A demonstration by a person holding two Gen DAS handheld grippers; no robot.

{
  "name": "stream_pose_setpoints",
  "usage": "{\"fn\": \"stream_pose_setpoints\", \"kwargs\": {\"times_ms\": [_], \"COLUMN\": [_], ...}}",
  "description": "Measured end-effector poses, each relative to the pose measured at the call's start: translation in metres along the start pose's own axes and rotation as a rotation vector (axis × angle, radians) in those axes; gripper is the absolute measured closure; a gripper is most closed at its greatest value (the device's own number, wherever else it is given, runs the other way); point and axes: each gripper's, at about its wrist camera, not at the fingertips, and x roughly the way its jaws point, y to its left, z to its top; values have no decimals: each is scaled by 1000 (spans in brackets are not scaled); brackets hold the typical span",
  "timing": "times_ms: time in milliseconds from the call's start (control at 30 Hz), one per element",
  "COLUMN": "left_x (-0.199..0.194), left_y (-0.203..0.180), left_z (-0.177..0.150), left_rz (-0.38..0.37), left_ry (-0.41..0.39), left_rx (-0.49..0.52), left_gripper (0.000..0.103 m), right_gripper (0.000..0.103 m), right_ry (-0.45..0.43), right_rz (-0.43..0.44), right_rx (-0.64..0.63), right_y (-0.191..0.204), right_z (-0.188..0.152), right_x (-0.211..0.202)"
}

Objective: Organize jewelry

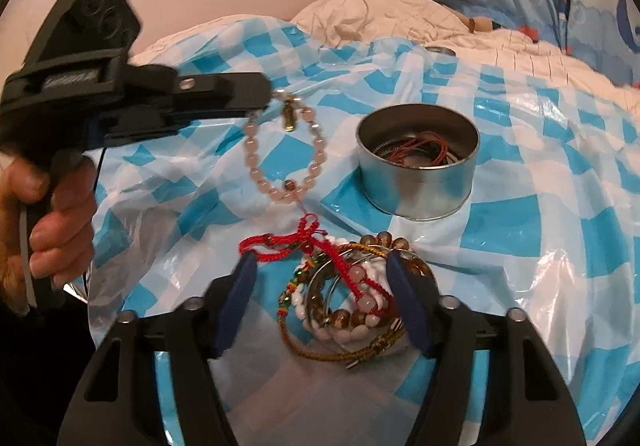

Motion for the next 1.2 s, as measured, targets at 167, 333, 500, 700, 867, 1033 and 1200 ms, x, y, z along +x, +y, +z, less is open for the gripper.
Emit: {"fn": "stream_pose_setpoints", "kwargs": {"times_ms": [167, 333, 500, 700, 867, 1033, 1200], "left_x": [-9, -20, -24, -16, -8, 3, 24], "left_y": [0, 4, 8, 4, 0, -7, -20], "left_z": [3, 6, 9, 9, 9, 13, 23], "left_rz": [-31, -61, -70, -54, -53, -73, -83], "left_ry": [-33, -79, -100, -80, -65, -66, -72], "left_rx": [-22, -51, -75, -65, -52, -55, -48], "left_gripper": [96, 96, 96, 96, 96, 96, 96], "right_gripper": [71, 90, 91, 91, 91, 91, 90], "right_ry": [47, 36, -23, 6, -41, -145, -226], "right_rz": [0, 38, 128, 217, 270, 200, 113], "right_rx": [40, 35, 90, 228, 338, 355, 313], "right_y": [-9, -7, -11, -35, -54, -61, -58], "right_z": [-1, -1, 4, 4, 3, 12, 26], "right_x": [13, 7, -10, -13, -22, -38, -48]}}
